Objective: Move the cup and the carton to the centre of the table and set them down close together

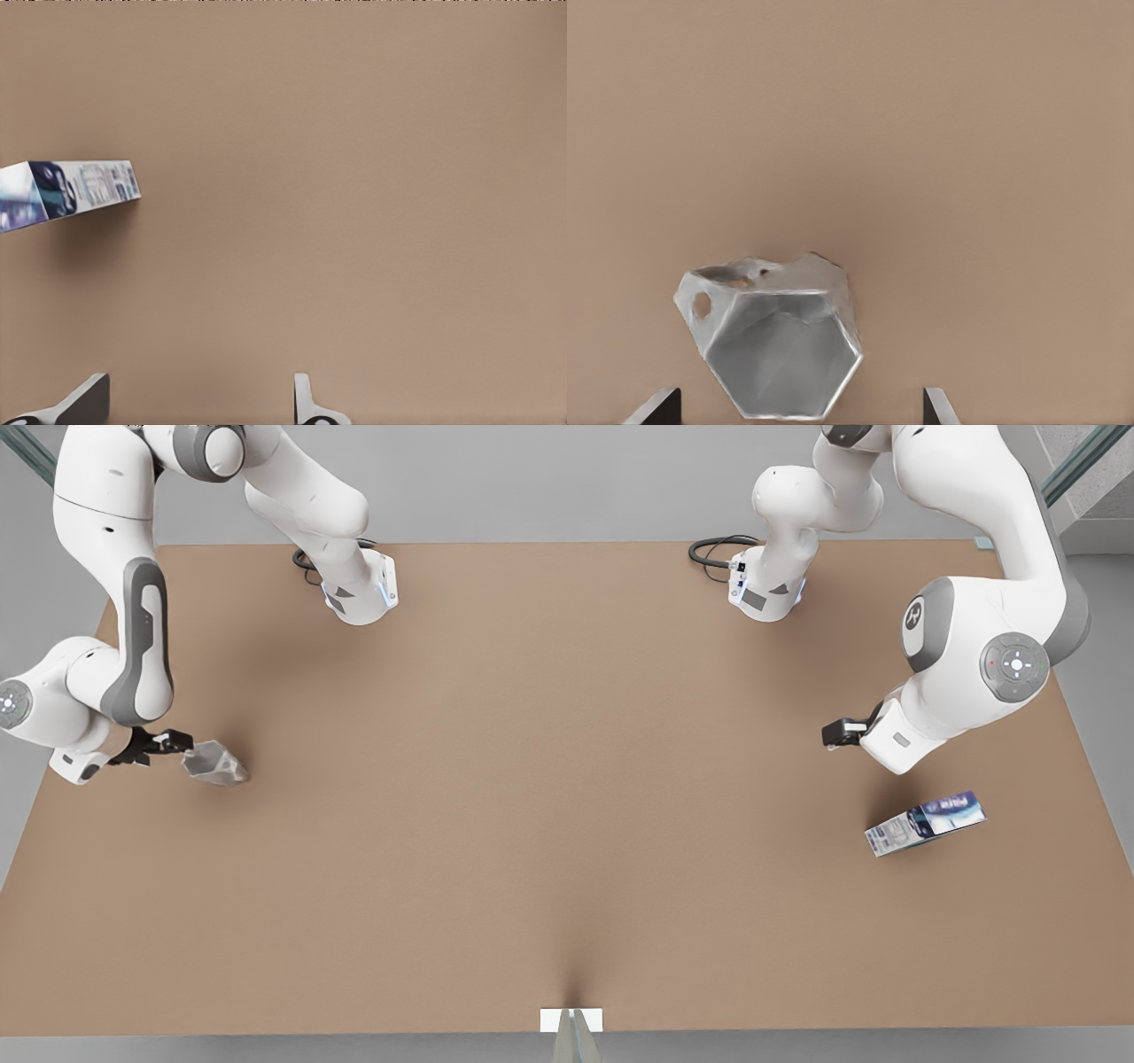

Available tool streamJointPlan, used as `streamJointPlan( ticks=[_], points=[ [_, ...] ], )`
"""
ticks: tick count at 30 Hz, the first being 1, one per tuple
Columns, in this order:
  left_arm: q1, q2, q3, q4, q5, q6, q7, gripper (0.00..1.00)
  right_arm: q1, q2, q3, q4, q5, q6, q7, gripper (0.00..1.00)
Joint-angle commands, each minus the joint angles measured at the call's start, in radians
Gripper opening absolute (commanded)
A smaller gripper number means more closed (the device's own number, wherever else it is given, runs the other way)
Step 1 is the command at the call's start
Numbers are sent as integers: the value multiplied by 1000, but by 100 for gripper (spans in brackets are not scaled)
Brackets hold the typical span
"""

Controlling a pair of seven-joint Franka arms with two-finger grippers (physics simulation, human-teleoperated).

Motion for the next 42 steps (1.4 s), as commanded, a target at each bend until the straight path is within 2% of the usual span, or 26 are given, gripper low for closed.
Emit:
streamJointPlan(
  ticks=[1, 11, 16, 24, 26, 27, 28, 29, 30, 31, 42],
  points=[
    [0, 0, 0, 0, 0, 0, 0, 100, -3, 7, 0, 0, 9, 0, -10, 100],
    [0, 11, 2, 0, 0, 0, 0, 100, -10, 82, -29, -17, 42, 61, -102, 100],
    [0, 11, 0, 0, 0, 1, 0, 100, -10, 93, -40, -54, 45, 127, -102, 100],
    [0, 12, 0, 0, 0, 1, 0, 100, -10, 103, -42, -109, 50, 130, -105, 100],
    [2, 12, 2, 0, 0, 1, 0, 100, -10, 106, -42, -111, 50, 185, -103, 100],
    [0, 12, 2, 0, 0, 1, 2, 100, -6, 111, -42, -111, 61, 191, -100, 74],
    [0, 12, 2, 0, 0, 1, 0, 100, -3, 117, -42, -111, 81, 193, -91, 53],
    [0, 12, 2, 0, 0, 0, 0, 100, 0, 119, -42, -111, 82, 193, -88, 43],
    [0, 12, 2, 0, 0, 1, 2, 100, 4, 120, -42, -111, 85, 191, -82, 27],
    [0, 12, 2, 0, 0, 1, 2, 100, 6, 120, -42, -111, 85, 191, -83, 21],
    [0, 18, 2, 0, 2, 1, 0, 100, 23, 113, -40, -109, 84, 179, -82, 21]
  ],
)
